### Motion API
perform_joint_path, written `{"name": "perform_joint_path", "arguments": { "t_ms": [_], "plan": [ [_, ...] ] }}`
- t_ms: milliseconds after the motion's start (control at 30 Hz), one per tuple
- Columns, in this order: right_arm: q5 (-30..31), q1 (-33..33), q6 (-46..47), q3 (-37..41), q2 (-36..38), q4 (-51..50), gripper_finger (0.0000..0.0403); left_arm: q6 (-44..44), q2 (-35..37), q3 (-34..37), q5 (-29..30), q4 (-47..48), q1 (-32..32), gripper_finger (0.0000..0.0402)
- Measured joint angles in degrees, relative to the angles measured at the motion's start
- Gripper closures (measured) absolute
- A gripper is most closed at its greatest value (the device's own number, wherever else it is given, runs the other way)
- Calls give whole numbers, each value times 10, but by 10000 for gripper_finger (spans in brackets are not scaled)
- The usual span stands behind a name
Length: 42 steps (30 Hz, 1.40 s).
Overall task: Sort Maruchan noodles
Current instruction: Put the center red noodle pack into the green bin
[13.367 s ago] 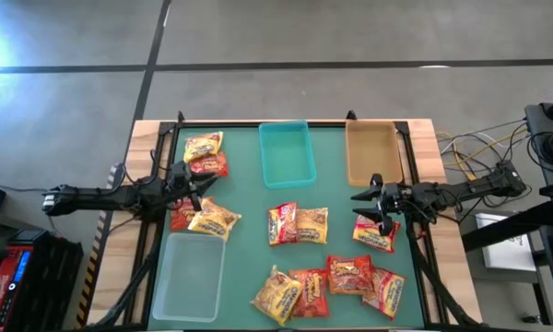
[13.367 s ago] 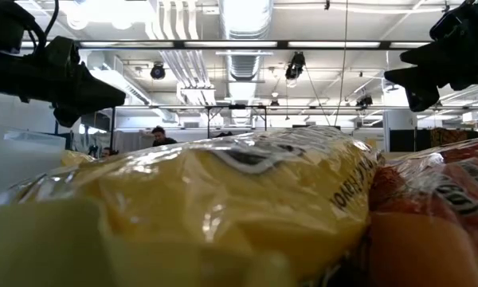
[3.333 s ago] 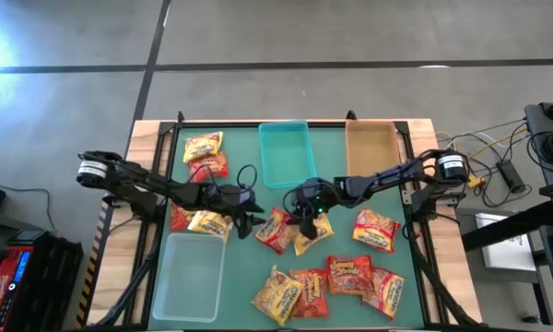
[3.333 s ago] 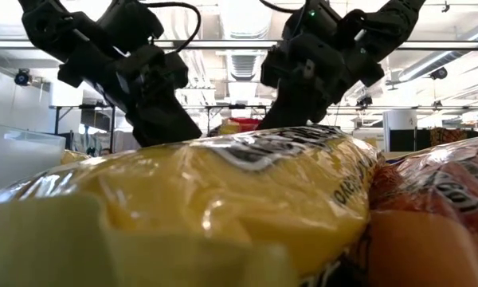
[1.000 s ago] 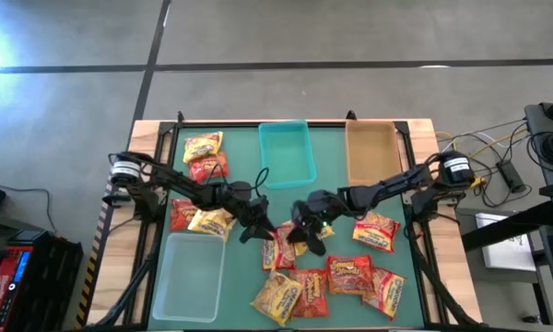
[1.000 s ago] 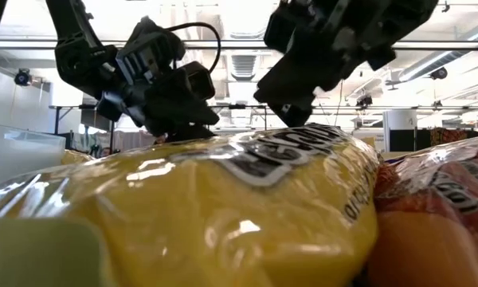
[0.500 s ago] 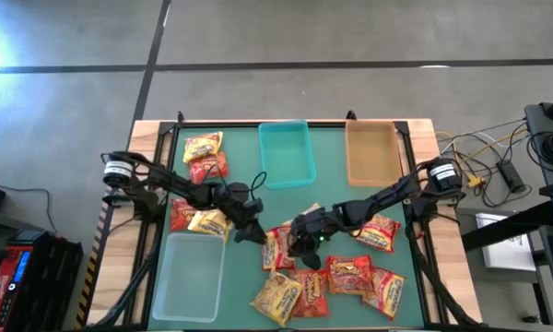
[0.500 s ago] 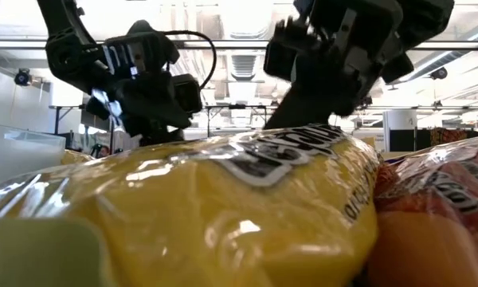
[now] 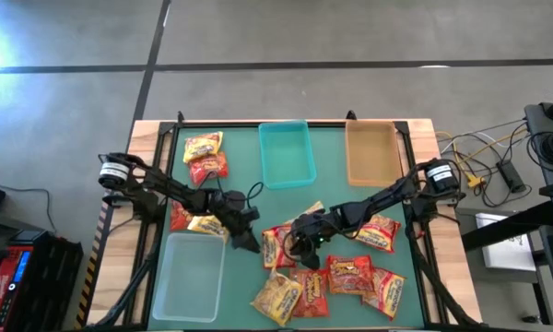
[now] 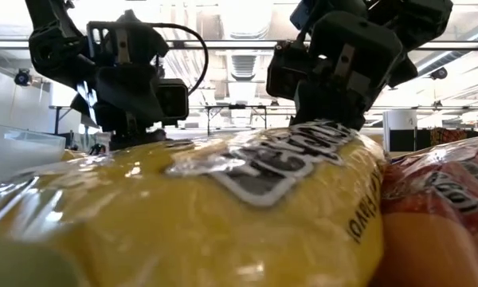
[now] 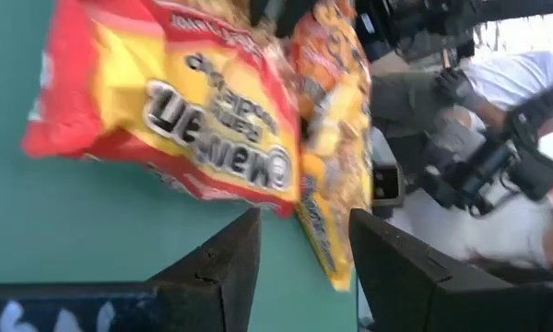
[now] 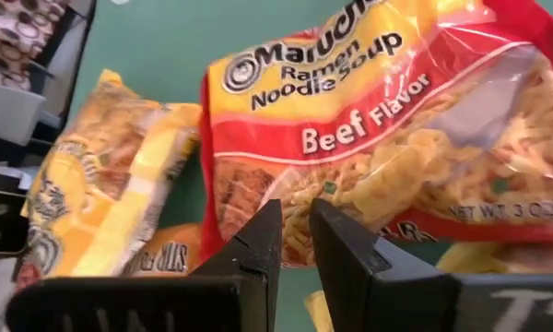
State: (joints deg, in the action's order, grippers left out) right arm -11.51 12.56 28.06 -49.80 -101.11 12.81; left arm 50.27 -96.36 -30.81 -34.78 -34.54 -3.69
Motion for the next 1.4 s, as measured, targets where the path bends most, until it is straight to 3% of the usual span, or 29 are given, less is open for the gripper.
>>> {"name": "perform_joint_path", "arguments": {
  "t_ms": [300, 667, 1033, 1400],
  "plan": [
    [21, 0, -26, 3, 0, -75, 346, 0, -1, 0, 61, 0, 0, 206],
    [66, -1, -64, 3, -2, -63, 346, 37, -1, -24, 160, 2, 1, 153],
    [73, -1, -63, 3, -2, -50, 346, 148, -1, -35, 135, 3, 0, 147],
    [74, -1, -69, 4, -2, -39, 346, 164, -11, -91, 116, 46, 0, 147]
  ]
}}
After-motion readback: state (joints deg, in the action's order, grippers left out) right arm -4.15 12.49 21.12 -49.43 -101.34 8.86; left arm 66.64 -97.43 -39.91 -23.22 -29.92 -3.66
